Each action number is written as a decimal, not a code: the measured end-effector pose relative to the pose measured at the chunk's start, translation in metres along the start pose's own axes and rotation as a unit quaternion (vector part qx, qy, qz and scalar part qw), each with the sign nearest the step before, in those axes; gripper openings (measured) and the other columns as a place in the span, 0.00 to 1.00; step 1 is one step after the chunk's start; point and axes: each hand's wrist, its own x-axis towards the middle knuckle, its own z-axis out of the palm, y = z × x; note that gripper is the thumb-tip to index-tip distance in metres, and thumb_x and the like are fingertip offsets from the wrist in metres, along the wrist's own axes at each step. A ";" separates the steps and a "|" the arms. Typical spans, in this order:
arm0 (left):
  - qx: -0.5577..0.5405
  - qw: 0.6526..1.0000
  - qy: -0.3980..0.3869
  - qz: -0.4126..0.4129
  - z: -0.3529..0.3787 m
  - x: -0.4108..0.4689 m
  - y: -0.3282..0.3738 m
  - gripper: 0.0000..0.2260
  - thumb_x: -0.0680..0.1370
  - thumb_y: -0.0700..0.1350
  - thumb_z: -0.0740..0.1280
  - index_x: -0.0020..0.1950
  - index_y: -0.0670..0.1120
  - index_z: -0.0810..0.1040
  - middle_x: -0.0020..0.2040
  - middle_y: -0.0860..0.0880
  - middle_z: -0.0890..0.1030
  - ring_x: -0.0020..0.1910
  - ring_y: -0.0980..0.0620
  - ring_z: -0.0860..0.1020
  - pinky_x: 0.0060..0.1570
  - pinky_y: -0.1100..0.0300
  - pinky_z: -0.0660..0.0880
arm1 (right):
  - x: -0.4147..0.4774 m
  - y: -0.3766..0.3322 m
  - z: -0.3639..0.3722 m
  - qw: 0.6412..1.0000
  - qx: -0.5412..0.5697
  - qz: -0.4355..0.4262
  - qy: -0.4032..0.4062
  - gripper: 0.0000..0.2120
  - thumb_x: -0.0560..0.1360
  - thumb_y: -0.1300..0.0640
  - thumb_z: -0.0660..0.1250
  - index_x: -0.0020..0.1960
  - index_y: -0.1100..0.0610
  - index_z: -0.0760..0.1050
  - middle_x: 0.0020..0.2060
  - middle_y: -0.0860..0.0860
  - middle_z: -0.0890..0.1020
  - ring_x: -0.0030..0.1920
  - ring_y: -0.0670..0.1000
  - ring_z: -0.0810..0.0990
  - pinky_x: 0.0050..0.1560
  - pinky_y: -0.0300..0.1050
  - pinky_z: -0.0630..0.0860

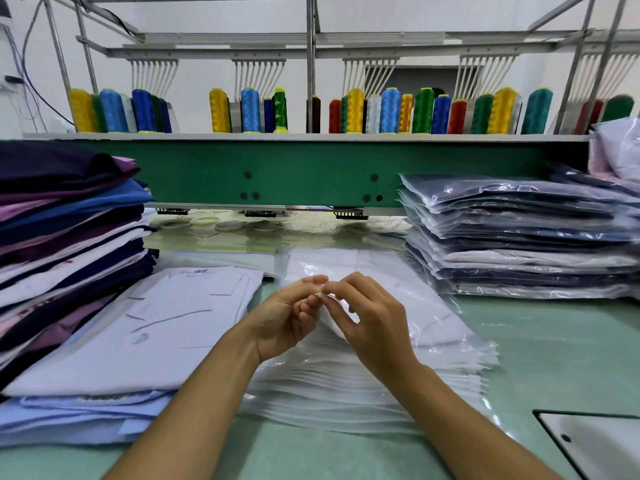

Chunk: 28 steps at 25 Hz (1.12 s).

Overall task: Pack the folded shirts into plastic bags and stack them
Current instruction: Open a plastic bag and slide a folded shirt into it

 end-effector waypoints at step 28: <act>-0.116 0.950 0.221 0.188 -0.018 0.011 0.002 0.10 0.78 0.38 0.63 0.38 0.49 0.69 0.30 0.51 0.65 0.32 0.54 0.66 0.53 0.36 0.78 | -0.005 0.040 -0.014 0.973 -0.164 0.162 -0.018 0.02 0.73 0.50 0.75 0.43 0.46 0.82 0.41 0.41 0.81 0.44 0.50 0.73 0.47 0.48 0.64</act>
